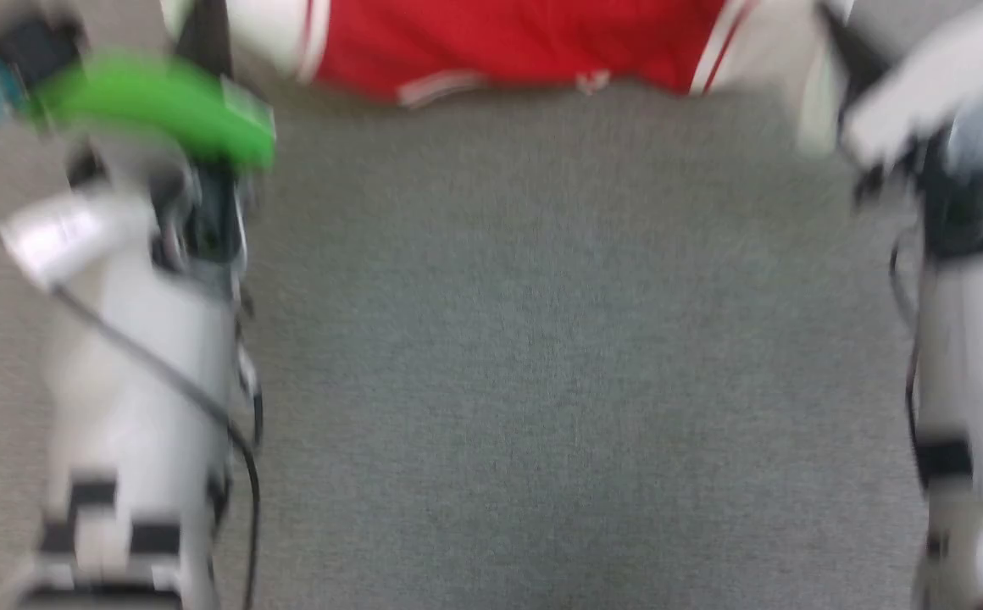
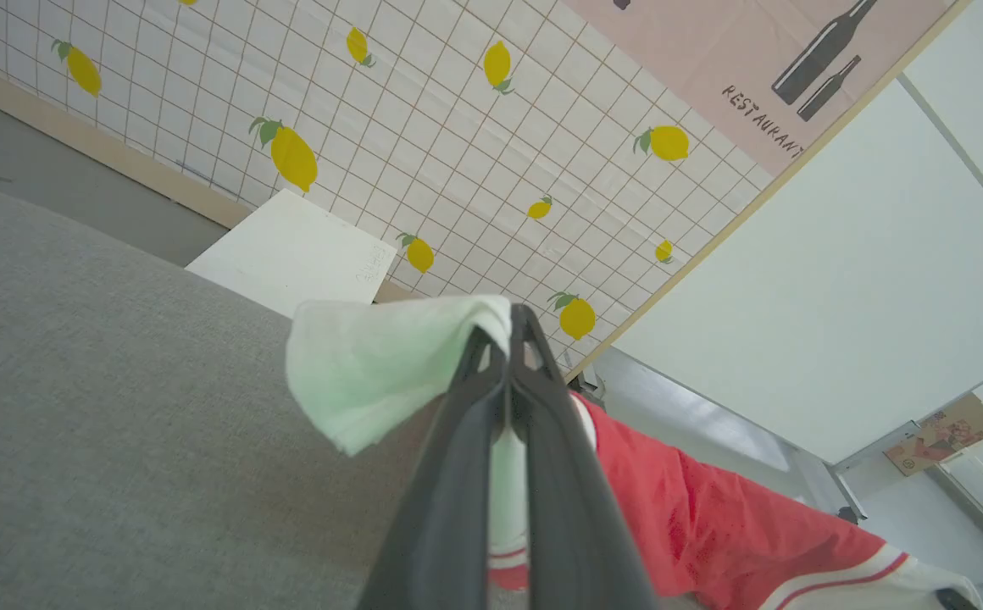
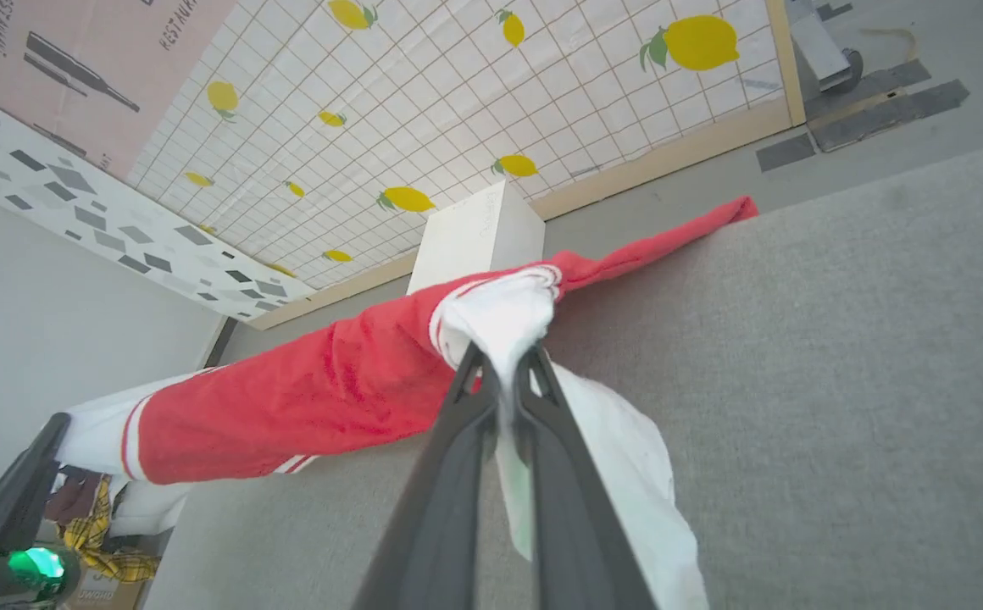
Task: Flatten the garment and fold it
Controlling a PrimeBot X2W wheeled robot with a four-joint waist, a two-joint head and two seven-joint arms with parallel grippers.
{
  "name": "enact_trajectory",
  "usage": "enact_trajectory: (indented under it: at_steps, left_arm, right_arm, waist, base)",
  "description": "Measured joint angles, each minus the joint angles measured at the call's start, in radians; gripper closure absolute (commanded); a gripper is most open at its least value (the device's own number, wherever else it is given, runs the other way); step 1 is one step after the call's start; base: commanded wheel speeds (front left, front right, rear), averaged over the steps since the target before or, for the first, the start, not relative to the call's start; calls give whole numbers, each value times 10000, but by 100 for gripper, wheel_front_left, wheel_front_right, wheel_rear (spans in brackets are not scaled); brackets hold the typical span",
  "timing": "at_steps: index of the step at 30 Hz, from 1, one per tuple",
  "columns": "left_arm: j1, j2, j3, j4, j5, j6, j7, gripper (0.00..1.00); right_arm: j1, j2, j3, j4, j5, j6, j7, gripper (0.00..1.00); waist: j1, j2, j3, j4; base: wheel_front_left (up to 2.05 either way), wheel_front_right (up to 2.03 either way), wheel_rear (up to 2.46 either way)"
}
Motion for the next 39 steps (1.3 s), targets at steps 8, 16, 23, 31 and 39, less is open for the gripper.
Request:
enact_trajectory:
  at_steps: [8,16,23,31,39]
  left_arm:
    - [4540,-84,305,-3026,-403,723,374,100]
    - [8226,171,176,-5756,-383,1985,1682,100]
    - [9648,1060,-940,-5825,988,2736,3037,100]
    - [9500,1429,-1987,-4788,1979,2976,3856,100]
    - [9252,1143,-2052,-4437,1904,2907,3545,100]
  right_arm:
    - [4097,-322,-115,-2554,780,0,1070,100]
    - [6897,-36,-800,-4688,635,0,2754,100]
    - [8104,-495,111,-5726,-1277,0,4577,100]
    - [8167,-1517,2631,-4508,-3622,2,5754,100]
    - [7987,-1348,3170,-3267,-3873,4,5160,0]
  waist:
    - [0,0,-1819,-42]
    - [-1,0,-3278,-187]
    - [-1,0,-3912,-403]
    - [-1,0,-3569,-546]
    - [-1,0,-3271,-480]
  base:
    - [0,0,0]
    - [0,0,0]
    - [0,0,0]
    - [0,0,0]
    - [0,0,0]
